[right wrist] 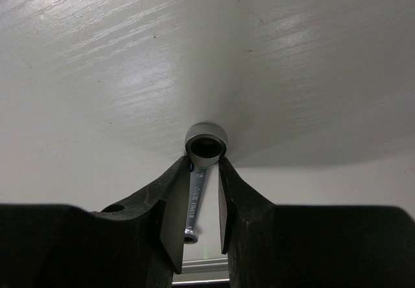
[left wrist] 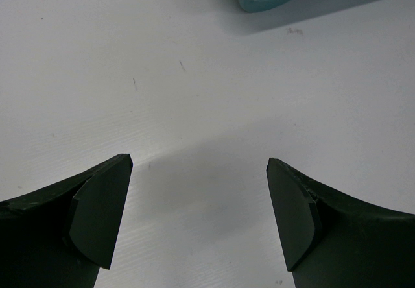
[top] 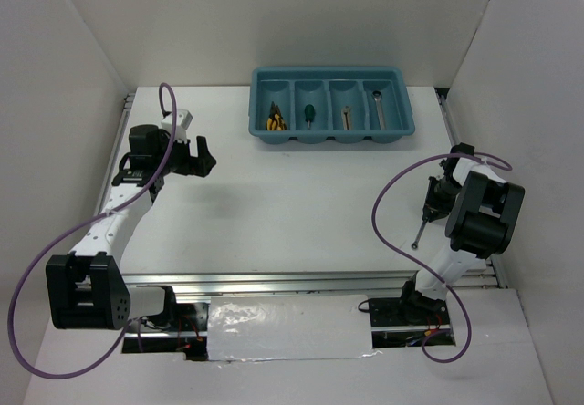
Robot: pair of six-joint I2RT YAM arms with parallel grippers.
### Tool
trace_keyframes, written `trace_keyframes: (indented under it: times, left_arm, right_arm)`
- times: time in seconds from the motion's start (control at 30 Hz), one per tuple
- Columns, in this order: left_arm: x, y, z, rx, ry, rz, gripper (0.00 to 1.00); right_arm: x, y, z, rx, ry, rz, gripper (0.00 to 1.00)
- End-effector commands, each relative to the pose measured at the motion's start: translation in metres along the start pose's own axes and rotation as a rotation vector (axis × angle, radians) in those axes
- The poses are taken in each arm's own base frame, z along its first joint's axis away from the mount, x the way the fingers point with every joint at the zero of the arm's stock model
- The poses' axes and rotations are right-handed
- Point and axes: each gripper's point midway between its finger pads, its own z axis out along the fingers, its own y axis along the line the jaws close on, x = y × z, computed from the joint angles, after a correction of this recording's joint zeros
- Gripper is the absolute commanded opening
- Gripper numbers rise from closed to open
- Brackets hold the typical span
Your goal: Sort the tools into containers
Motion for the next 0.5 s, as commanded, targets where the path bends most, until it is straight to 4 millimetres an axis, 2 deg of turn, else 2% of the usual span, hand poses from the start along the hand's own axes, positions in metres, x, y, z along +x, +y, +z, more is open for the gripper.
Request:
trace_keyframes:
  times: [0.0,0.17,0.2,0.27,0.3,0.37,0.4,0.47]
  left_arm:
    - [-0.024,-0.003,0.002,0.006,-0.044,-0.003,0.99]
    - [-0.027,-0.002,0.008,0.014,-0.04,-0.006,0.99]
    - [-0.03,-0.002,0.008,0.014,-0.046,-0.002,0.99]
    - [-0.032,-0.001,0.008,0.014,-0.053,0.002,0.99]
    - [-0.033,-0.001,0.008,0.014,-0.053,0.002,0.99]
    - [-0.033,-0.002,0.008,0.017,-0.053,0.005,0.99]
    - [-0.033,-0.002,0.008,0.017,-0.053,0.005,0.99]
    - [-0.031,-0.002,0.009,0.017,-0.05,0.001,0.99]
  right_arm:
    - [-0.016,0.007,0.004,-0.001,-0.065,-0.011,0.3]
    - [-0.032,0.023,-0.004,-0.039,-0.092,-0.067,0.07]
    - [-0.045,0.028,-0.013,-0.055,-0.128,-0.078,0.03]
    - [-0.058,0.04,-0.027,-0.101,-0.173,-0.101,0.0]
    - [-0.077,0.045,-0.044,-0.123,-0.238,-0.111,0.0]
    - [-0.097,0.065,-0.064,-0.179,-0.309,-0.147,0.0]
    - [-0.122,0.074,-0.089,-0.203,-0.396,-0.166,0.0]
    - [-0.157,0.1,-0.129,-0.269,-0.534,-0.189,0.0]
